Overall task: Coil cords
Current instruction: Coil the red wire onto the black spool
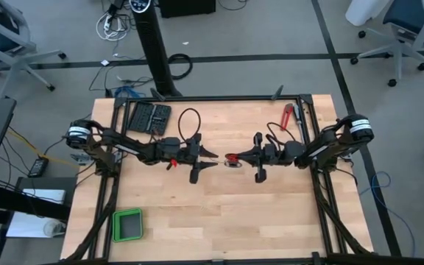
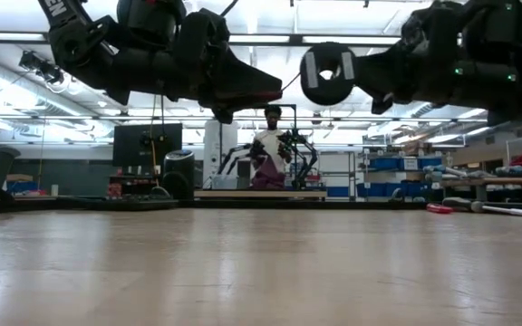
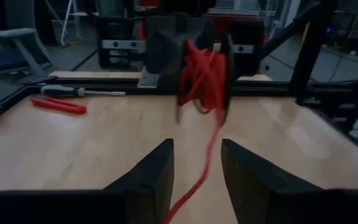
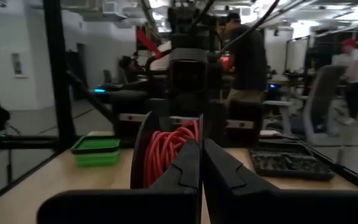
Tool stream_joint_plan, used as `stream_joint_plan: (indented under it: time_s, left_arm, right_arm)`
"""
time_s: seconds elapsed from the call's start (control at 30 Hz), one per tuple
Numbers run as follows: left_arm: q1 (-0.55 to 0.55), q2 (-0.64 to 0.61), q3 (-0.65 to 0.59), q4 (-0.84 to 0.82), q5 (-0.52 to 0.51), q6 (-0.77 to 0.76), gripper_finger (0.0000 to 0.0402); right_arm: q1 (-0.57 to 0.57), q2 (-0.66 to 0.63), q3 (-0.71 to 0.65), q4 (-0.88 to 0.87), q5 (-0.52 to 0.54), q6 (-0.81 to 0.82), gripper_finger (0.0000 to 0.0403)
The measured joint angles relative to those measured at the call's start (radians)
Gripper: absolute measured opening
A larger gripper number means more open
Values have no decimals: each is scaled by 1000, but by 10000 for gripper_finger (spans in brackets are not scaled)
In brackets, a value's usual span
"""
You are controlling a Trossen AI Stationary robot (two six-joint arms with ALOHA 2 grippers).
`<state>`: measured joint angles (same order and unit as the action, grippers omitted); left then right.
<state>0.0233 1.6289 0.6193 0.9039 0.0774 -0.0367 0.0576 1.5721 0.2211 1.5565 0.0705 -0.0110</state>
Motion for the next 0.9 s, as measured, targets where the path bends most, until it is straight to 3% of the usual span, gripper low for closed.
stream_joint_plan:
  time_s: [0.23, 0.5, 0.7, 0.9]
  left_arm:
    - [16, -11, 0, -21, 14, -2, 135]
    - [-19, -11, 70, -51, 50, 12, 135]
    - [-25, -4, 131, -164, 22, 61, 135]
    - [-25, -3, 136, -170, -15, 66, 135]
  right_arm:
    - [-54, -18, -23, -5, -77, 60, 2]
    - [-59, -18, -17, -5, -40, 55, 2]
    - [-54, -18, 5, -6, -38, 35, 2]
    - [-51, -18, 6, -6, -38, 34, 2]
